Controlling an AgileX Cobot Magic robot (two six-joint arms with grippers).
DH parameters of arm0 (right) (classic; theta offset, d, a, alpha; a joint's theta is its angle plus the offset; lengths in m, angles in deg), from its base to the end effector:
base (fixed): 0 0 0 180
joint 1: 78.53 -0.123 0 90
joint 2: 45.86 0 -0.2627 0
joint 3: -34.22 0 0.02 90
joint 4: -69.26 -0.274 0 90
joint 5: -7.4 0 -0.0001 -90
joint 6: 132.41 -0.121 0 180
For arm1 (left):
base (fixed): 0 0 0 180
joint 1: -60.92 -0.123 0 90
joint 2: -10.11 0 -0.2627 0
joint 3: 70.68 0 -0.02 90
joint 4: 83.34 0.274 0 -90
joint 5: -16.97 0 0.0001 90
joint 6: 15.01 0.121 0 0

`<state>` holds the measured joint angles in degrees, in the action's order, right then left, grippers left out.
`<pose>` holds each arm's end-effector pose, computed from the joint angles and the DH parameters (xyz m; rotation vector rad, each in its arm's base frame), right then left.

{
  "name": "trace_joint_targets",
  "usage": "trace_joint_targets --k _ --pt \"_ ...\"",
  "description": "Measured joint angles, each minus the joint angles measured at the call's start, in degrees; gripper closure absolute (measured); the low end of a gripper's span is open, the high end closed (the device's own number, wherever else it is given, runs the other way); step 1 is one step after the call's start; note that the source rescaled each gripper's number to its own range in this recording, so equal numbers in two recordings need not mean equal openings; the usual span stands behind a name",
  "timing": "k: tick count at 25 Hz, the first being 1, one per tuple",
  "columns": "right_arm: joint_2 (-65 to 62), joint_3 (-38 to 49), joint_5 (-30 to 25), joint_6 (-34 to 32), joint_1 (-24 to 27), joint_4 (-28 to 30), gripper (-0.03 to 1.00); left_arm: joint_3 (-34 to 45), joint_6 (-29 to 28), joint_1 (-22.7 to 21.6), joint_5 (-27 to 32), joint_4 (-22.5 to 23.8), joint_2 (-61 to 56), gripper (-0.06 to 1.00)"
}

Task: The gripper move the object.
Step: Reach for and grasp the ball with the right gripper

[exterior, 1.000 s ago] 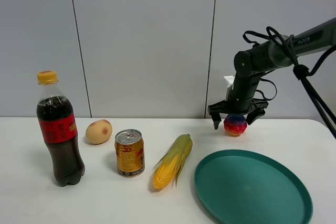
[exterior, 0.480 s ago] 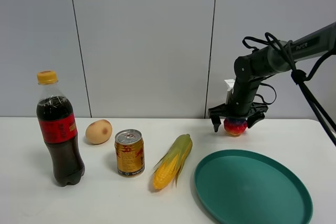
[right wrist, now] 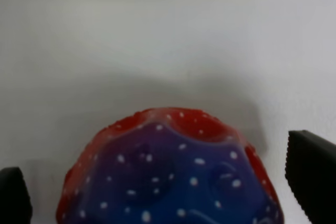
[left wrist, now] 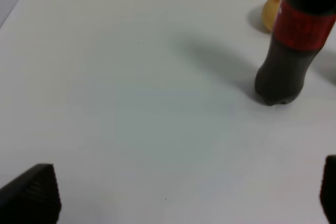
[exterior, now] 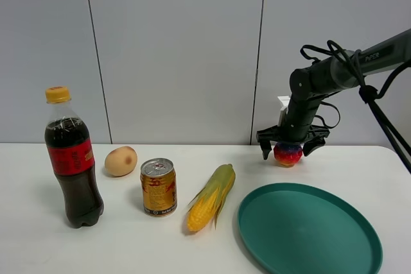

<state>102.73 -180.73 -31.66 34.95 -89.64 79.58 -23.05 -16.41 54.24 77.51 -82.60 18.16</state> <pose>0.5317 0.0905 0.0619 -0.1135 2.6440 -0.0591 0.0628 0.0087 0.2772 -0.1436 2.0240 0.0736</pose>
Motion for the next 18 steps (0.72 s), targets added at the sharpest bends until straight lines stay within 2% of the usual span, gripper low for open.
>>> trace_joint_targets --k 8,15,18 --pt "0.63 0.0 0.11 0.0 0.02 -0.61 -0.03 0.0 0.0 0.0 0.0 0.0 0.0 -0.06" --pt "0.63 0.0 1.07 0.06 0.02 -0.66 0.12 0.0 0.0 0.0 0.0 0.0 0.0 -0.06" --pt "0.65 0.0 1.36 0.06 0.02 -0.86 0.22 0.0 0.0 0.0 0.0 0.0 0.0 -0.06"
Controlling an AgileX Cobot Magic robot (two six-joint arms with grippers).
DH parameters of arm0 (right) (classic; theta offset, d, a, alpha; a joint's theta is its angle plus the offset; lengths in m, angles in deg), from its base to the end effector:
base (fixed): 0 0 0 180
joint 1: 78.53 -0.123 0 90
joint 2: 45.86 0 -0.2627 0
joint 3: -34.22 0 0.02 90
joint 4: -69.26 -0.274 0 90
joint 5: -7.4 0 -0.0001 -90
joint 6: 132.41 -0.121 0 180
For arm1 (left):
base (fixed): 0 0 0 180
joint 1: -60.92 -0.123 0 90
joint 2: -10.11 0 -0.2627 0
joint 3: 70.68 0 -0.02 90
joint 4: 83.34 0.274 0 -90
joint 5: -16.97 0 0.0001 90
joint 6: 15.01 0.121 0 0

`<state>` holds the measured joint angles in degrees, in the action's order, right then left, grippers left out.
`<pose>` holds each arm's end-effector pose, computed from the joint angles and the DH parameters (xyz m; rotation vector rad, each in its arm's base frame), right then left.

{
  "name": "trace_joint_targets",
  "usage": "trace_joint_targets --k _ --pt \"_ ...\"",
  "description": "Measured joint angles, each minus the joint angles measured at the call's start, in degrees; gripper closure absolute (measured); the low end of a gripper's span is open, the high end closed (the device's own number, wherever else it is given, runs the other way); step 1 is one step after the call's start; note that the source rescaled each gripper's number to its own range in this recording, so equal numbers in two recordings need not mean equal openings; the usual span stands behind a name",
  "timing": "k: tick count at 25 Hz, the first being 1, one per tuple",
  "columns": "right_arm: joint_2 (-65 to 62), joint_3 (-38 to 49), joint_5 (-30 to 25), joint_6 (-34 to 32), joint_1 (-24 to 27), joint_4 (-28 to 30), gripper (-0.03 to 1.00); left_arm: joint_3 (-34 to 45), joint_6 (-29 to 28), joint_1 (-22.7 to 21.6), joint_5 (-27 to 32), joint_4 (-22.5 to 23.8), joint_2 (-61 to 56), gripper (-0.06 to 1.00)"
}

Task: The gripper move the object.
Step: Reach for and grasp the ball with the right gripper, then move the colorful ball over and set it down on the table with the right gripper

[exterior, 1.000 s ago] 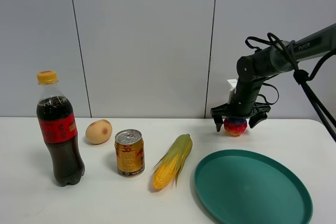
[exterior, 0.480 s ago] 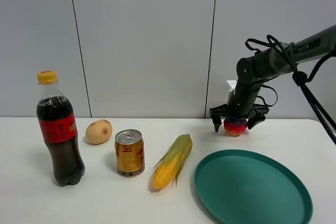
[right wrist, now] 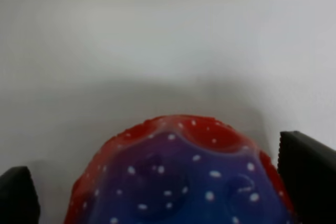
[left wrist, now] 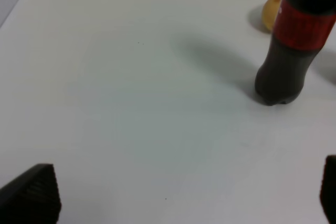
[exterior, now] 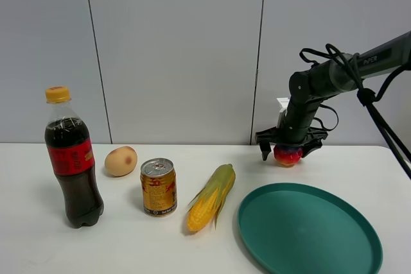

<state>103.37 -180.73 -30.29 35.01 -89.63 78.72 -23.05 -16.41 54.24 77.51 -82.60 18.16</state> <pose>0.5331 0.0922 0.0570 -0.1051 2.6349 -0.0376 0.0628 0.0087 0.2772 -0.1436 2.0240 0.0736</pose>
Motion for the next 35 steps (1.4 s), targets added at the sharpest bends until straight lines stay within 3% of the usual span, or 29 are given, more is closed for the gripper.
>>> trace_joint_targets --k 3,7,8,18,23,28,35 --pt "0.39 0.0 0.0 0.0 0.0 -0.23 0.43 0.0 0.0 0.0 0.0 0.0 0.0 -0.06" --pt "0.66 -0.19 -0.06 0.0 0.05 -0.43 0.91 0.0 0.0 0.0 0.0 0.0 0.0 -0.06" --pt "0.66 -0.19 -0.06 0.0 0.05 -0.43 0.97 0.0 0.0 0.0 0.0 0.0 0.0 -0.06" --pt "0.53 -0.19 -0.24 -0.3 0.05 -0.82 0.97 0.0 0.0 0.0 0.0 0.0 0.0 -0.06" --pt "-2.43 -0.19 -3.01 2.53 0.06 -5.06 0.97 0.0 0.0 0.0 0.0 0.0 0.0 -0.06" --pt "-9.81 -0.19 -5.44 12.58 -1.56 -11.95 0.97 0.0 0.0 0.0 0.0 0.0 0.0 -0.06" --pt "-17.43 -0.37 -9.2 34.24 -7.72 -27.57 0.97 0.0 0.0 0.0 0.0 0.0 0.0 -0.06"
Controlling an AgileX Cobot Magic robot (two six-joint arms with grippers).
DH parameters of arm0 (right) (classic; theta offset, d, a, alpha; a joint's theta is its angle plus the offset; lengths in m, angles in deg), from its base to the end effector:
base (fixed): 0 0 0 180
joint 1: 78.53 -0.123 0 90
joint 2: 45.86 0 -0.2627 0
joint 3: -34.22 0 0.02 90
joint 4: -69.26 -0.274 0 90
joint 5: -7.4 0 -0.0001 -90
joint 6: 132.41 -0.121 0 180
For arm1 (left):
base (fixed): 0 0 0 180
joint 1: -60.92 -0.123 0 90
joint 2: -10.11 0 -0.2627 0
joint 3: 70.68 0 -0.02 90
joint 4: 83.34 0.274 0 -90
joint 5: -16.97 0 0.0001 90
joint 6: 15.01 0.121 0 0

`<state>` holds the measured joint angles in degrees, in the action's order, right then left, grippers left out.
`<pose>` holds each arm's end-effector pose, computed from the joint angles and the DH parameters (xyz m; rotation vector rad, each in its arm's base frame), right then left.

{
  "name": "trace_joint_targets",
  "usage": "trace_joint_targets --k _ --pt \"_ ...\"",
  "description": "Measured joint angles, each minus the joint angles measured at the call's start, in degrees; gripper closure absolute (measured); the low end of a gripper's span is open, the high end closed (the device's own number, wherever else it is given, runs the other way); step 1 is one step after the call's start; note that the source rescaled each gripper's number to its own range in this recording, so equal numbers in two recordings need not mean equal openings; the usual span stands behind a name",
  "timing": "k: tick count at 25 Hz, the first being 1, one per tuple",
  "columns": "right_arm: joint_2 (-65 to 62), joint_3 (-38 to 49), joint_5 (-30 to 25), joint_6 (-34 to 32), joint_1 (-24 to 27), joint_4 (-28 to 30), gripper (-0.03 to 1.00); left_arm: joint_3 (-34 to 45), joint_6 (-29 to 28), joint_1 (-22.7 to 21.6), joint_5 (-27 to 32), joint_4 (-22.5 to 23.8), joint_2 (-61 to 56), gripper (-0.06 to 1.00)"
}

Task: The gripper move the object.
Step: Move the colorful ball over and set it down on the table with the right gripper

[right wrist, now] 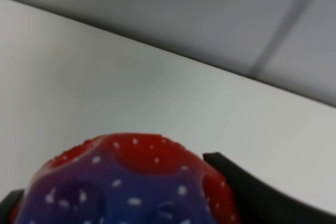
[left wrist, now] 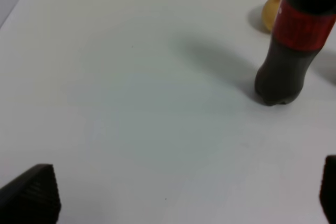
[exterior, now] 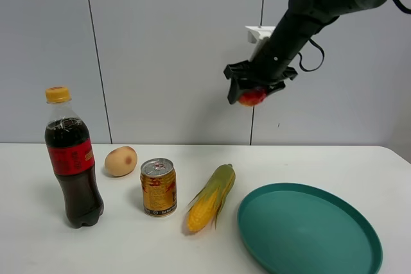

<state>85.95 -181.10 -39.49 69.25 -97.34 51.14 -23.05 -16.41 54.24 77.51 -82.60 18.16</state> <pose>0.4855 0.1944 0.2149 -0.6915 2.3795 0.3564 0.0628 0.0087 0.2772 -0.1436 2.0240 0.0736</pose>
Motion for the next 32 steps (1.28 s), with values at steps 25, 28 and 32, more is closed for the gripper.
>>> trace_joint_targets --k 25,28,32 --pt "19.63 -12.16 10.31 2.83 -11.67 -1.4 0.97 0.0 0.0 0.0 0.0 -0.05 0.0 -0.06" --pt "21.2 -12.16 12.41 2.83 -11.67 0.29 0.97 0.0 0.0 0.0 0.0 -0.05 0.0 -0.06" --pt "22.62 -12.21 13.32 2.83 -11.67 1.76 0.97 0.0 0.0 0.0 0.0 -0.05 0.0 -0.06"
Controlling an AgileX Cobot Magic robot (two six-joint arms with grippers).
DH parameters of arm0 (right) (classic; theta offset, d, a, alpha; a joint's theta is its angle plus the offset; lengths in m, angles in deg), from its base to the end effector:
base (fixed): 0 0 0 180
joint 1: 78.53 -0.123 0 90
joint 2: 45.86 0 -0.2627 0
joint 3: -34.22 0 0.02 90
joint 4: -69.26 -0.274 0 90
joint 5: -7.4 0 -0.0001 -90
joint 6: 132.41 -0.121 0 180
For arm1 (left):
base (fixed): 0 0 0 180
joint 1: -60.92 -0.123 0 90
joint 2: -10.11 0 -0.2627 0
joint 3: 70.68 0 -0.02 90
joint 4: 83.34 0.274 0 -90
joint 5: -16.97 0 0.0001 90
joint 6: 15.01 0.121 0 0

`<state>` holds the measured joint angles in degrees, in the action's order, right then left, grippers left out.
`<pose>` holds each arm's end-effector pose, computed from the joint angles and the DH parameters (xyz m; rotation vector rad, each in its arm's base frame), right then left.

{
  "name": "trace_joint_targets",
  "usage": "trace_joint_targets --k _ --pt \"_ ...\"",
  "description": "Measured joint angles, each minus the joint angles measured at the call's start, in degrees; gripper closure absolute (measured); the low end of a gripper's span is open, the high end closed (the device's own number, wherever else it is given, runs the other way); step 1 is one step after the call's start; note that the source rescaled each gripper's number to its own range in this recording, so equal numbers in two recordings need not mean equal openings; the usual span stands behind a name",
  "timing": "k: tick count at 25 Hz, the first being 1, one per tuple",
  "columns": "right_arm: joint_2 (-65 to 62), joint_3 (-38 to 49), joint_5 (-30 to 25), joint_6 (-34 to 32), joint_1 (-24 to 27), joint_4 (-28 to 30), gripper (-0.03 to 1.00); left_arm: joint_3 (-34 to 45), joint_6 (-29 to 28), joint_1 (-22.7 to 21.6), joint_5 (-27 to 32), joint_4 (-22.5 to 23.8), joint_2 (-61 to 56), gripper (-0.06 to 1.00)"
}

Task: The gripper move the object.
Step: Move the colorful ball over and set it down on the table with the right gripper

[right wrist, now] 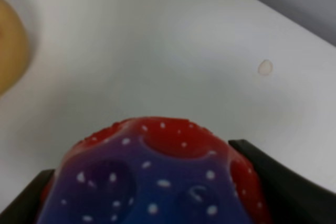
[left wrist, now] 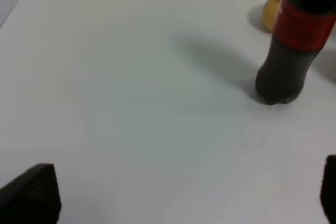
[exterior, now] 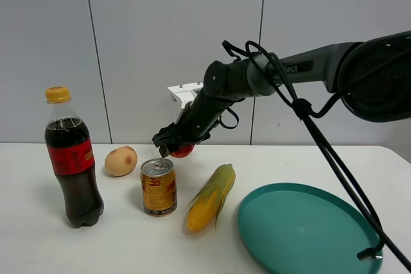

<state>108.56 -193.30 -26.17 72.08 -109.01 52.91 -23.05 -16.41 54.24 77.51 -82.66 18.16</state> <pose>0.4926 0.3118 0.0851 -0.9282 2.2658 0.3439 0.0628 0.0086 0.2772 -0.1436 2.0240 0.0723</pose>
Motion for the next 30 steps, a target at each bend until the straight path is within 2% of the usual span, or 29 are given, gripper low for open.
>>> trace_joint_targets --k 10,30 --pt "1.95 -0.11 1.68 0.19 0.0 2.67 0.97 0.0 0.0 0.0 0.0 0.04 0.0 -0.06" --pt "3.44 -0.18 3.01 0.19 0.0 3.77 0.97 0.0 0.0 0.0 0.0 0.04 0.0 -0.06"
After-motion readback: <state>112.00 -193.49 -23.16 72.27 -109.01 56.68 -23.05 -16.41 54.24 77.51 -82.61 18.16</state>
